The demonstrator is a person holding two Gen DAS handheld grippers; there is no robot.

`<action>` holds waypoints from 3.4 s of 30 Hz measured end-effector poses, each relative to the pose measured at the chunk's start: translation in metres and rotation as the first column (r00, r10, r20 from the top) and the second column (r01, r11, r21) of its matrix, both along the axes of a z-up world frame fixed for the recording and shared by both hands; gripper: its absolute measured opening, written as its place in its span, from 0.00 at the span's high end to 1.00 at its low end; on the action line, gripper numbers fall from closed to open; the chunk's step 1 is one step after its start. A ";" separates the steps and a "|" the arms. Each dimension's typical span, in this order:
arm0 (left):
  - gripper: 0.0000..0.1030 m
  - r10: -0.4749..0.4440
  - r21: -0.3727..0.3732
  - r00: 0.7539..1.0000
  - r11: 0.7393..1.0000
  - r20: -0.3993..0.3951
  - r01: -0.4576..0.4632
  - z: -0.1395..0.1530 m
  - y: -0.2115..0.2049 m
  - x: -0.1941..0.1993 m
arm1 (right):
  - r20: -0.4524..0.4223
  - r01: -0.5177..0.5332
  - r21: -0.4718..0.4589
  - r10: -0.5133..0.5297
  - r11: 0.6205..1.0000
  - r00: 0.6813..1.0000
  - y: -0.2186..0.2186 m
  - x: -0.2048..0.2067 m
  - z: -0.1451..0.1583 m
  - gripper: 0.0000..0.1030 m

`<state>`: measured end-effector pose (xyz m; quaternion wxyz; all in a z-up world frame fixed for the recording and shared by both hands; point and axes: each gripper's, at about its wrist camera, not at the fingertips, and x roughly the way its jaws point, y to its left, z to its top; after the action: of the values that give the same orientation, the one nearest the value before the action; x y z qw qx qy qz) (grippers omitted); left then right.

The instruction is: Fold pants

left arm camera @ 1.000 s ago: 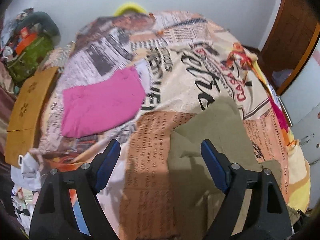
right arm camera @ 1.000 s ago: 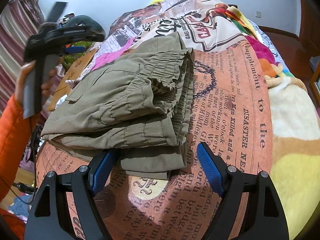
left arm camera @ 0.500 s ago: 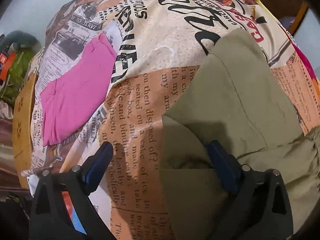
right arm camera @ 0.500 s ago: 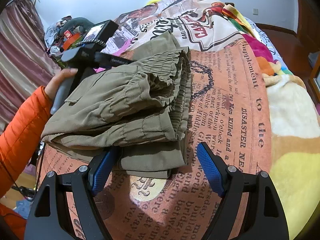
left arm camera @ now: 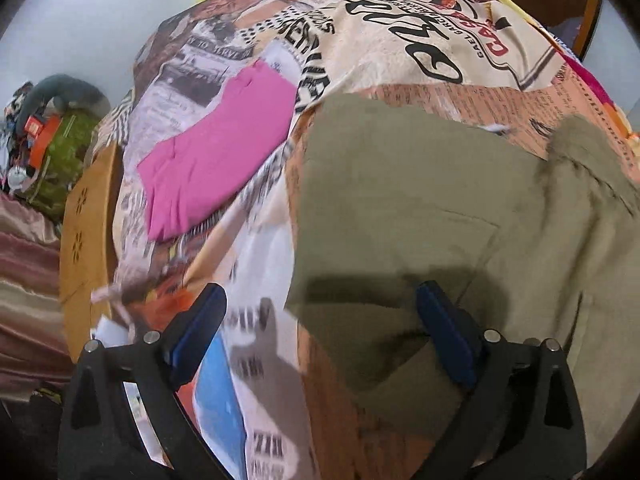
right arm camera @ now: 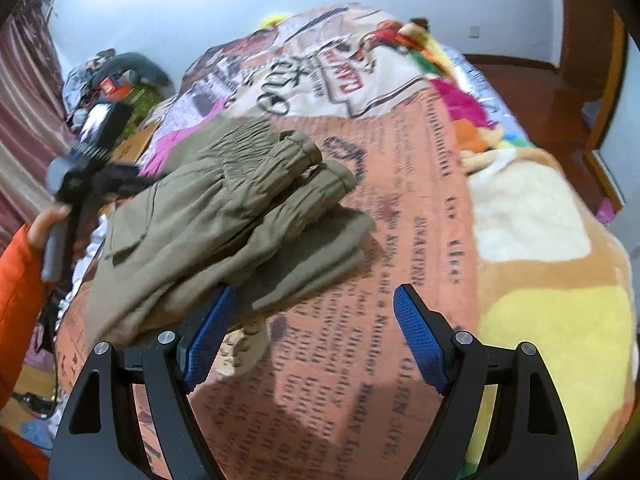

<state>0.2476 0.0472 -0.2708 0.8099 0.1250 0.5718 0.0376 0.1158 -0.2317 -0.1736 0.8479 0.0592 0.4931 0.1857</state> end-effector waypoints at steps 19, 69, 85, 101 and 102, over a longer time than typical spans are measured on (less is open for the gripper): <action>0.06 0.130 -0.230 0.989 0.967 0.073 -0.110 0.039 0.024 -0.074 | 0.099 0.029 0.008 -0.029 1.000 0.995 0.006 0.013 0.019 0.23; 0.34 0.002 -0.318 0.989 0.947 0.145 0.045 0.054 -0.049 0.012 | 0.053 -0.154 -0.030 0.155 0.988 0.986 0.034 0.100 0.004 0.51; 0.32 -0.025 -0.238 0.992 0.970 0.123 0.054 0.011 -0.060 0.017 | 0.023 -0.238 -0.080 0.240 0.968 0.970 0.041 0.117 -0.025 0.75; 0.28 0.002 -0.193 0.968 0.980 0.253 0.048 0.073 -0.045 -0.009 | 0.081 -0.158 -0.040 0.160 0.987 0.984 0.026 0.097 0.025 0.74; 0.28 0.012 -0.200 0.965 0.979 0.262 0.042 0.079 -0.041 -0.011 | 0.092 -0.157 -0.038 0.160 0.987 0.983 0.025 0.094 0.030 0.72</action>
<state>0.2366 0.0067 -0.1920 0.8871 0.0399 0.4597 -0.0112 0.2103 -0.2066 -0.1436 0.8538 -0.0020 0.4580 0.2475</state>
